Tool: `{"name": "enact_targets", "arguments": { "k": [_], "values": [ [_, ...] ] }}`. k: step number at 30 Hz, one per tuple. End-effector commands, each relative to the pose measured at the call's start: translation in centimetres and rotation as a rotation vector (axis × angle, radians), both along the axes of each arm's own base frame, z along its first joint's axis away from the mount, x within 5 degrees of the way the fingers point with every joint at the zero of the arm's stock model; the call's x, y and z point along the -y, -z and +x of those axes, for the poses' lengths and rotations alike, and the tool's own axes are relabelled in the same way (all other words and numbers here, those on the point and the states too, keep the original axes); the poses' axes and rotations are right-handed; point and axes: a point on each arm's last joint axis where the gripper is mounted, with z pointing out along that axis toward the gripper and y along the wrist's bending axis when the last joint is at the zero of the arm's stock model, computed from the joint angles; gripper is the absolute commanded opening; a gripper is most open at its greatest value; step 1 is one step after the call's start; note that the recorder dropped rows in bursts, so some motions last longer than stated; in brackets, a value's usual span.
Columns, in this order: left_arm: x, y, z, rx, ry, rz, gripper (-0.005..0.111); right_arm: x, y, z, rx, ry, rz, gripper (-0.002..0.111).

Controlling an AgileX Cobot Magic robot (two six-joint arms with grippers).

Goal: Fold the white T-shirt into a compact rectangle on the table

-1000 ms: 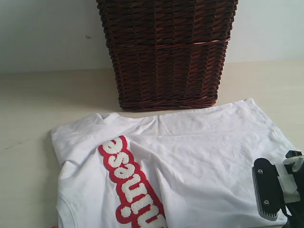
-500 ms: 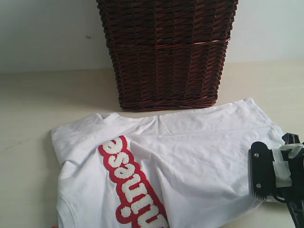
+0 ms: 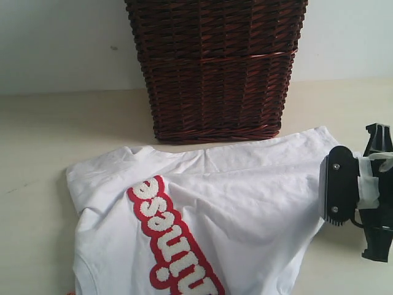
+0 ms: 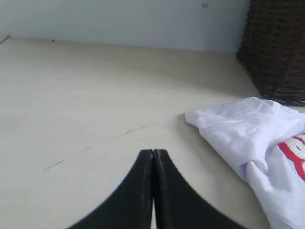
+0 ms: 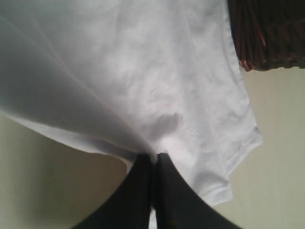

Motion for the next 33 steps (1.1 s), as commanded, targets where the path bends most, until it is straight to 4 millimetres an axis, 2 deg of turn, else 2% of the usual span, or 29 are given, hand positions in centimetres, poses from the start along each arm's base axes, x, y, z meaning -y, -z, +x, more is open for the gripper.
{"name": "enact_targets", "arguments": {
  "k": [1,10,13,15,18,21,25,28,33],
  "values": [
    [0.0,-0.2,0.0,0.017,-0.003,-0.005,0.000,0.0,-0.5,0.3,0.059,0.002,0.019,0.000],
    [0.0,-0.2,0.0,0.017,-0.003,-0.005,0.000,-0.4,-1.6,1.3,0.226,-0.005,0.076,0.000],
    [0.0,-0.2,0.0,0.017,-0.003,-0.005,0.000,-0.5,-1.3,1.6,0.229,-0.006,0.079,0.000],
    [0.0,-0.2,0.0,0.017,-0.003,-0.005,0.000,-0.4,-0.7,1.5,0.179,0.007,0.075,0.008],
    [0.0,-0.2,0.0,0.017,-0.003,-0.005,0.000,-0.3,0.5,1.3,0.082,0.039,0.071,0.028],
    [0.0,-0.2,0.0,0.017,-0.003,-0.005,0.000,-0.3,1.4,1.4,0.041,0.054,0.071,0.045],
    [0.0,-0.2,0.0,0.017,-0.003,-0.005,0.000,-0.5,1.5,1.9,0.058,0.146,0.171,0.048],
    [0.0,-0.2,0.0,0.017,-0.003,-0.005,0.000,-0.4,1.1,1.9,0.051,0.298,0.303,0.048],
    [0.0,-0.2,0.0,0.017,-0.003,-0.005,0.000,0.2,-0.5,0.3,-0.042,0.450,0.387,0.048]
  ]
}}
